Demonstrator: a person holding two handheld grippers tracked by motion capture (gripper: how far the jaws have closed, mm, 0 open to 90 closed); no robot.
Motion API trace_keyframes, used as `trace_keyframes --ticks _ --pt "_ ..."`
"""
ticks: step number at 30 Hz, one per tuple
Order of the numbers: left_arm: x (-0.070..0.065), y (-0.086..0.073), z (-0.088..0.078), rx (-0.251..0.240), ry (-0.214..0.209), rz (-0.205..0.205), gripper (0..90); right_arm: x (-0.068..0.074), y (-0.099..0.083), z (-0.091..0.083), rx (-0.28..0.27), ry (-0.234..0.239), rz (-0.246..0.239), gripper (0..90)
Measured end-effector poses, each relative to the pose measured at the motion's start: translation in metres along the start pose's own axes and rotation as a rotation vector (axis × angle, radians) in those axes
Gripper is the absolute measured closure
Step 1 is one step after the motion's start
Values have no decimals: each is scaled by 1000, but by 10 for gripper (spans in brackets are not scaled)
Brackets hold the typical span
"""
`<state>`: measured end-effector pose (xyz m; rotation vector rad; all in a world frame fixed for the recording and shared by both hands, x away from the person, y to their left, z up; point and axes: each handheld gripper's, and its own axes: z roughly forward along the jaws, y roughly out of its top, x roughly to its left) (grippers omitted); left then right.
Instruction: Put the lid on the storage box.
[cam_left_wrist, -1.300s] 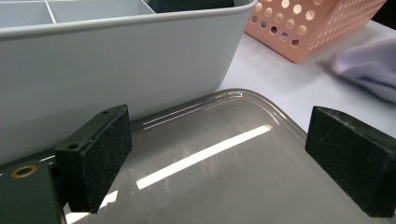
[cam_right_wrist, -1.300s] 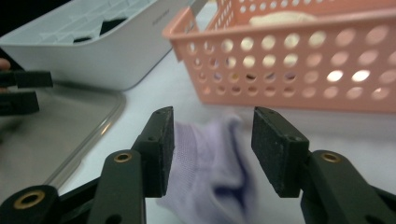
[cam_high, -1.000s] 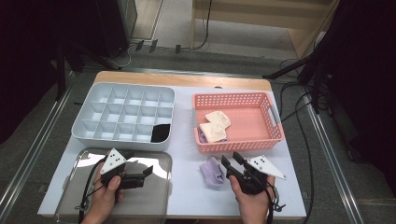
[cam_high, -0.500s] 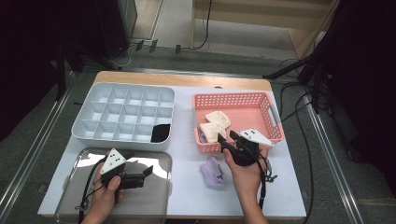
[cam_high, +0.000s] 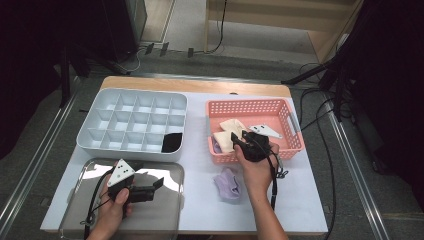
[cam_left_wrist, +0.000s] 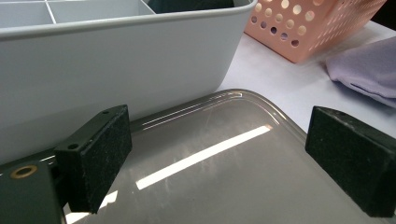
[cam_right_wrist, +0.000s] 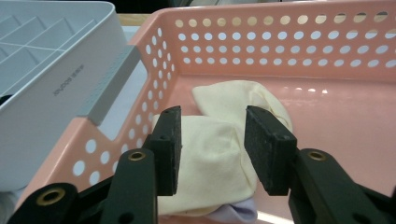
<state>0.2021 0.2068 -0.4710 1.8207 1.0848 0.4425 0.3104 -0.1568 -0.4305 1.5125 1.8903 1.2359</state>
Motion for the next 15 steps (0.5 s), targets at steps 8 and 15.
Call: trace_keyframes --ticks 8,15 --pt "0 0 0 -2 2 4 76 -1 8 9 48 -7 -1 600" --pt "0 0 0 -2 2 4 76 -3 12 25 117 6 25 594"
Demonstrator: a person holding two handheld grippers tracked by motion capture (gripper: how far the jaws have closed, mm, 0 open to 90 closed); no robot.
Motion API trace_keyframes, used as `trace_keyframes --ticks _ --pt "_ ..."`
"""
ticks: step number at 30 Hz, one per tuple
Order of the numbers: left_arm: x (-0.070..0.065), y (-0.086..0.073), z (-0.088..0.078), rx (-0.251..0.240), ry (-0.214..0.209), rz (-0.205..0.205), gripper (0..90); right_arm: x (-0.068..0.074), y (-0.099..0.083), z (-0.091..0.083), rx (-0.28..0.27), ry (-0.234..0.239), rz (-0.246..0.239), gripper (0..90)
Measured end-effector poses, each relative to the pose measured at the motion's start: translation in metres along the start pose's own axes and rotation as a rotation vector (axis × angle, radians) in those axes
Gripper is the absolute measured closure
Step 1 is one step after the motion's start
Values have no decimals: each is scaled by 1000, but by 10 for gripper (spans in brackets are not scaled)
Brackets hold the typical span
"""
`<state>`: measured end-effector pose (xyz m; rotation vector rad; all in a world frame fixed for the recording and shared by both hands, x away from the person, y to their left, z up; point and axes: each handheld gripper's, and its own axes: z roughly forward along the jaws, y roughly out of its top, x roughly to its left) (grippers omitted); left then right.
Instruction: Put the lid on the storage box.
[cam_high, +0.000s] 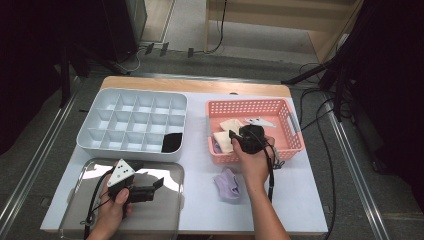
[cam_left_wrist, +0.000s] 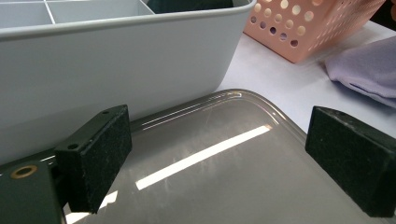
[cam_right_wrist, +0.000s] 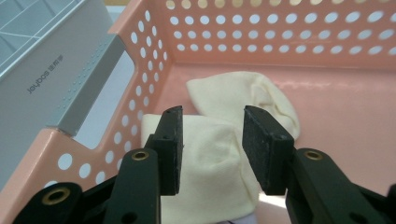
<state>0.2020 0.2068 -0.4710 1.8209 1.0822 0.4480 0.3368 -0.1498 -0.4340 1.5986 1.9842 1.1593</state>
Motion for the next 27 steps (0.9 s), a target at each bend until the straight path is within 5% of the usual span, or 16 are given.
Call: trace_keyframes --ticks 5,16,22,27 --pt "0 0 0 0 -2 1 76 -2 2 8 45 34 57 544" --pt "1 0 0 2 -8 -3 76 -3 1 24 142 -13 93 506" --pt "1 0 0 4 -12 -5 76 -2 0 24 153 -20 64 848" --pt "1 0 0 0 -7 -4 76 -2 2 17 84 6 76 873"
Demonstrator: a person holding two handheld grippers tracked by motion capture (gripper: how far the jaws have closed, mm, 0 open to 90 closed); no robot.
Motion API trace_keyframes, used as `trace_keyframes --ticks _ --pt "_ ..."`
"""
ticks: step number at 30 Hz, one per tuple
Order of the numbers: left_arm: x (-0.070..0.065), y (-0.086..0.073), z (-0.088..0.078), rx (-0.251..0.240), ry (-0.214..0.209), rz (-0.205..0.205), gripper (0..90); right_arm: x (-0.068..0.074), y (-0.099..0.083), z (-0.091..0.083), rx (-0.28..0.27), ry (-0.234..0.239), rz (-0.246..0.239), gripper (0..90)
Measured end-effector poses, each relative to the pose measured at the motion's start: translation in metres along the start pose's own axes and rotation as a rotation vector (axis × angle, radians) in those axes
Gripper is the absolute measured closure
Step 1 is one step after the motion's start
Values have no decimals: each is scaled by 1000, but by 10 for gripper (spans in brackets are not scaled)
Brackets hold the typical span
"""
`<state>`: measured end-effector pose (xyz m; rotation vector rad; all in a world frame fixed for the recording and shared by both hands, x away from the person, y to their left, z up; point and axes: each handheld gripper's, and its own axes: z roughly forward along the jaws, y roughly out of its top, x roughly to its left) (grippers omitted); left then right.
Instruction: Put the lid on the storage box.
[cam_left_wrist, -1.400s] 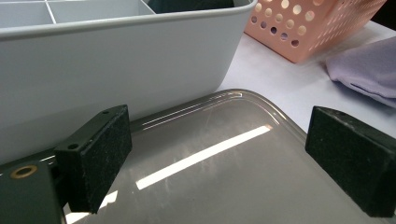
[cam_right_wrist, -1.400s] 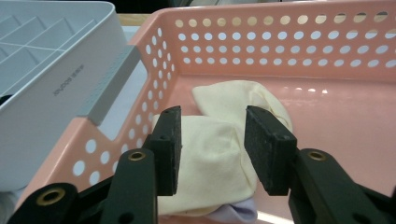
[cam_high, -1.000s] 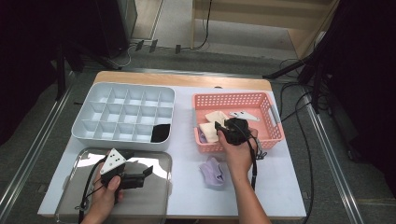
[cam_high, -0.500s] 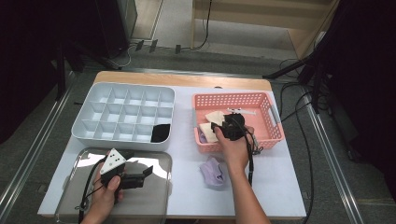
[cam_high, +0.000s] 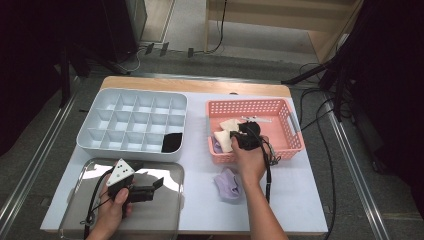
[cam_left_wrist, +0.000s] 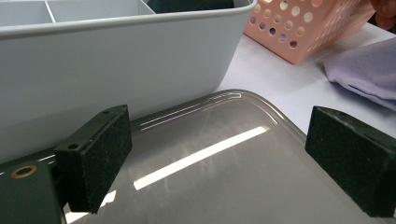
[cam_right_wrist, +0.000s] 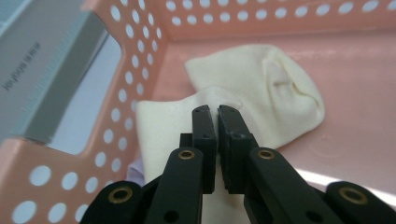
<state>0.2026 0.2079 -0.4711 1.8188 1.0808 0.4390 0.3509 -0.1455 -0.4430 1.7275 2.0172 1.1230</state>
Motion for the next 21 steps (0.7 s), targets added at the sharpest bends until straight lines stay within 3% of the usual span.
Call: trace_keyframes --ticks 4,11,13,16,21 --pt "0 0 0 1 -3 -1 76 -5 3 -10 -52 1 18 872" --pt "-1 0 0 3 0 -1 76 -30 6 -28 -148 -94 49 870" --pt "-1 0 0 3 0 2 76 -37 6 -30 -151 -129 48 863" --pt "-1 0 0 3 1 1 76 -47 4 -27 -147 -170 40 750" --pt "-1 0 0 5 0 3 76 -49 1 -30 -182 -181 38 621"
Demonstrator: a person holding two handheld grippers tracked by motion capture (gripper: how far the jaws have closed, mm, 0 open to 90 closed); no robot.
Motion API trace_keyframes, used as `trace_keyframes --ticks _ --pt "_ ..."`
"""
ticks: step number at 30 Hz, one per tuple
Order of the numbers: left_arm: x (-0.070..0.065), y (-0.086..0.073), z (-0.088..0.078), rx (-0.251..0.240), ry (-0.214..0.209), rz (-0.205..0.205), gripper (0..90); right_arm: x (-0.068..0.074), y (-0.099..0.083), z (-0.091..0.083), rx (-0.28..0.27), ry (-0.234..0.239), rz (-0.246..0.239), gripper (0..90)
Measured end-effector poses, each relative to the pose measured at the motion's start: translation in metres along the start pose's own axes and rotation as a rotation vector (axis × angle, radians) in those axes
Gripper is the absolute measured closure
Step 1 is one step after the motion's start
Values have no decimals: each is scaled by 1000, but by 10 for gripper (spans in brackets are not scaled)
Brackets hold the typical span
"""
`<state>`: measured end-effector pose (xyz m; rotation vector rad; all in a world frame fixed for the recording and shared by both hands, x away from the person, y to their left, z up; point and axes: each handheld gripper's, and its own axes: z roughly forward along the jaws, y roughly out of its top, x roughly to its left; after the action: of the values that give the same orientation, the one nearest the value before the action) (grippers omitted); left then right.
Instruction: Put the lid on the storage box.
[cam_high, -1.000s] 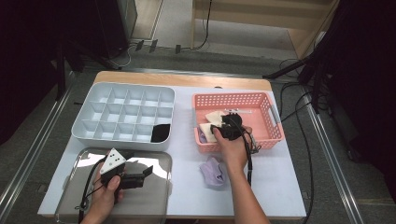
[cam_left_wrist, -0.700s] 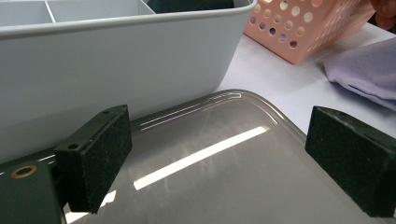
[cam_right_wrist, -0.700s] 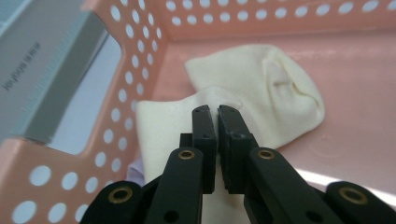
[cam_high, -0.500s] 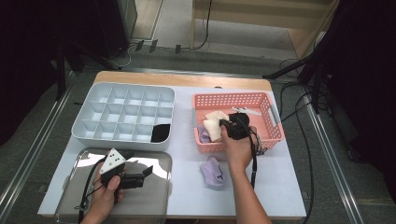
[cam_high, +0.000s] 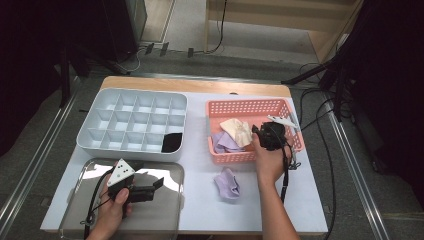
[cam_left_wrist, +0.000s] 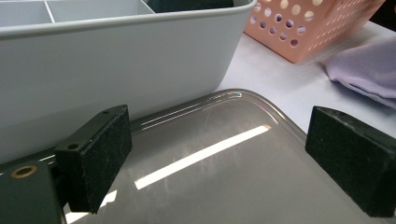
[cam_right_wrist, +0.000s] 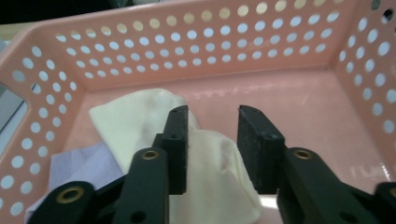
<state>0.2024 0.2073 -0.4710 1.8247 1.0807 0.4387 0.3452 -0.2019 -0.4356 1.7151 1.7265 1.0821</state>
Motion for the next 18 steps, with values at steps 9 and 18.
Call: trace_keyframes --ticks 9,18 --pt "-1 0 0 -5 3 -1 76 13 3 -15 -75 38 -6 588" --pt "-1 0 0 -4 4 -1 76 43 -6 -9 -10 162 -71 617"
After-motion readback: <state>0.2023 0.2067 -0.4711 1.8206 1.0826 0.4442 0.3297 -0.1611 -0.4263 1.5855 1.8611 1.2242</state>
